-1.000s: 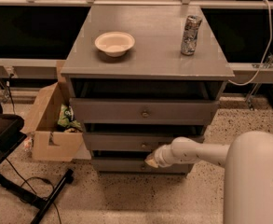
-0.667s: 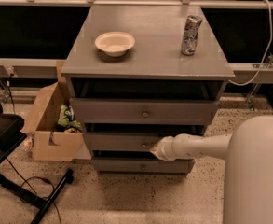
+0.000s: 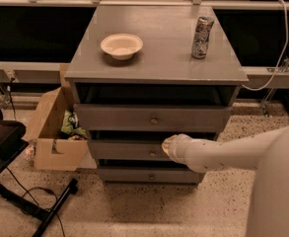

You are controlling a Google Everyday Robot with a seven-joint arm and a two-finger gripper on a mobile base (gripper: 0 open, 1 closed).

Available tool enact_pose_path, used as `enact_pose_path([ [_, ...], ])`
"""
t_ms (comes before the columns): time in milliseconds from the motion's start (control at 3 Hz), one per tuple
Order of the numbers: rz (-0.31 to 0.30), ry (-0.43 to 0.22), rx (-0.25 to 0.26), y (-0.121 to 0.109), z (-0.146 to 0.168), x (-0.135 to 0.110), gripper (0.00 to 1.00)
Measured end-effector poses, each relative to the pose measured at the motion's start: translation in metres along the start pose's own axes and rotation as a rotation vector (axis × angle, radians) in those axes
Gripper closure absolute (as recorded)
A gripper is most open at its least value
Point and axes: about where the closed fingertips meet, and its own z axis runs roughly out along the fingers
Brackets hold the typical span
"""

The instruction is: Close middle drawer

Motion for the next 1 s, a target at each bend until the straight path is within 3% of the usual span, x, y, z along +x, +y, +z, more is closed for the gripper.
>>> enact_pose_path([
  [333,0.053,0.023,0.058,0.005,-0.068,0.01,1.0],
  [667,0.154,0.089,0.103,0.027,-0.159,0.066,1.0],
  [1000,0.239,0.145,0.165,0.067,-0.243,0.124,0.84],
])
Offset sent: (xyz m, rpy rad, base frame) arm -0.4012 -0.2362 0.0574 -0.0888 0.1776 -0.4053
